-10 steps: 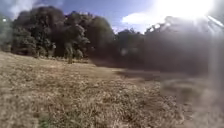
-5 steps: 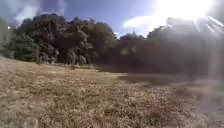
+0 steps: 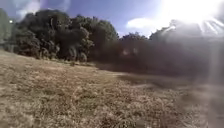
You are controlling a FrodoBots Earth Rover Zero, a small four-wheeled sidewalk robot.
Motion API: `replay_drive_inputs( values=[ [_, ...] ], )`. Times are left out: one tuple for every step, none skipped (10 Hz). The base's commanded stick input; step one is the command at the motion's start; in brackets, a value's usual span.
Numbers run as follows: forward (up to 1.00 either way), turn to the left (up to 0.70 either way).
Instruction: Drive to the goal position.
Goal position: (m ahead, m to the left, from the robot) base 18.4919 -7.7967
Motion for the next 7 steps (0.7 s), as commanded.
replay_drive_inputs(
  values=[
    [0.7, 0.0],
    [0.7, 0.0],
    [0.7, 0.0],
    [0.7, 0.0],
    [0.7, 0.0],
    [0.7, 0.0],
    [0.7, 0.0]
  ],
)
